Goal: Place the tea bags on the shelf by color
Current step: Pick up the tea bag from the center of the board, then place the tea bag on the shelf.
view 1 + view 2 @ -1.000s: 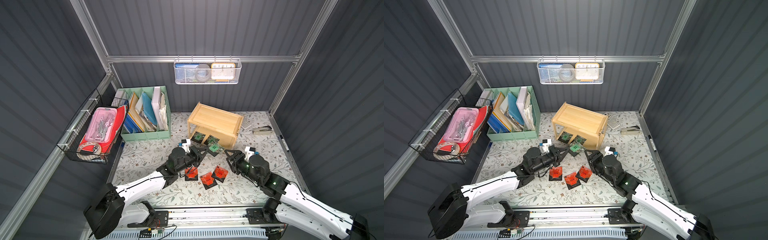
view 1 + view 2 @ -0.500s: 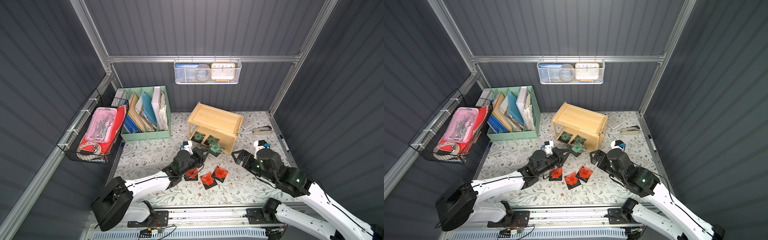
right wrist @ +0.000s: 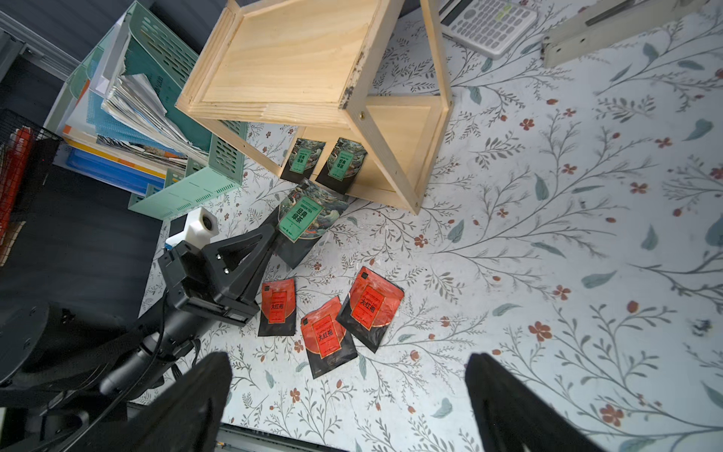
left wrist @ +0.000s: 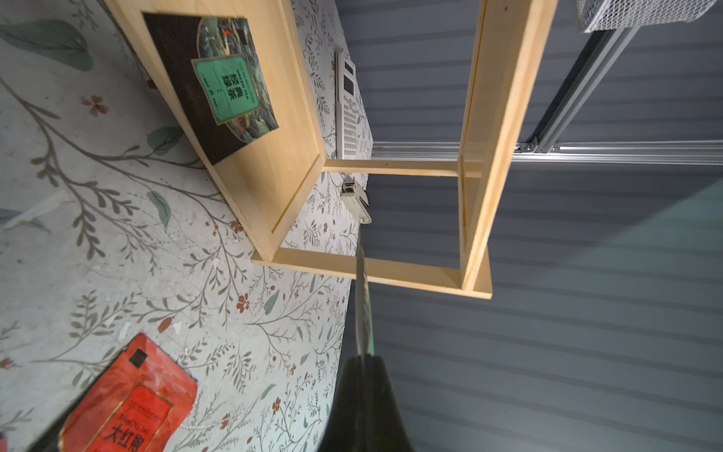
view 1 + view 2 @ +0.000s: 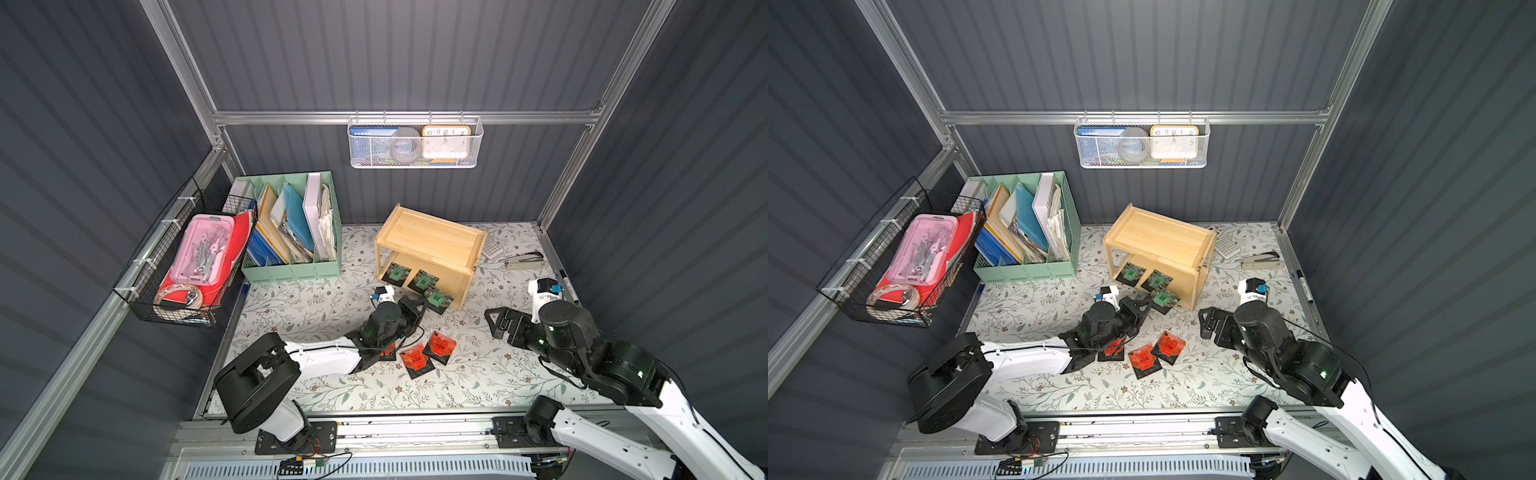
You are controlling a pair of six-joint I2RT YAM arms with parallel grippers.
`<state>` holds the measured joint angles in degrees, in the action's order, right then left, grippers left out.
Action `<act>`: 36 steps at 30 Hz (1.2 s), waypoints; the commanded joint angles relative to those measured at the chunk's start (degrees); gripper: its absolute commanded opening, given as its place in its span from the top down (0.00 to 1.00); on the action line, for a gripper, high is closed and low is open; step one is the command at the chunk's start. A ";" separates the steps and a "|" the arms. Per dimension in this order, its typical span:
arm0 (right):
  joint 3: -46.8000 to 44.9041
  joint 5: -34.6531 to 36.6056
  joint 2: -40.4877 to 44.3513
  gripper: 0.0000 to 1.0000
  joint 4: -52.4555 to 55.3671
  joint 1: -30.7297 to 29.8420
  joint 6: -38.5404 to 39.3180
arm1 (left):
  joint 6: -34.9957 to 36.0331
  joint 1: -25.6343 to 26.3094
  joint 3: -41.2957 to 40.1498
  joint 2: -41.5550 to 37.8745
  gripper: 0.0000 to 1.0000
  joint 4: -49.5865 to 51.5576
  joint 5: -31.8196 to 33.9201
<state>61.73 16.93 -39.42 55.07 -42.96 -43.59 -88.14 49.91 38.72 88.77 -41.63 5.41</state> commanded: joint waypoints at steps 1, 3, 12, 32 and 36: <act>1.55 1.75 0.99 0.01 2.49 0.16 3.06 | 0.15 0.37 2.12 1.44 1.00 -1.26 2.96; 1.47 2.20 2.10 0.01 2.33 0.16 3.25 | 0.25 0.36 2.88 2.64 1.00 -1.50 3.26; 2.72 2.22 2.48 0.01 4.36 0.11 5.02 | 0.99 0.36 7.17 8.96 1.00 -2.41 3.20; 5.69 2.07 3.34 0.01 5.56 0.11 14.75 | -0.08 0.35 18.69 21.16 1.00 0.43 3.75; 5.76 2.39 3.48 0.01 5.71 0.16 15.78 | -0.46 0.28 20.58 23.05 1.00 1.12 4.51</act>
<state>66.57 18.26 -36.38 59.00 -42.96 -29.98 -88.18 49.98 57.67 110.61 -41.76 8.97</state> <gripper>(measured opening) 0.989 0.042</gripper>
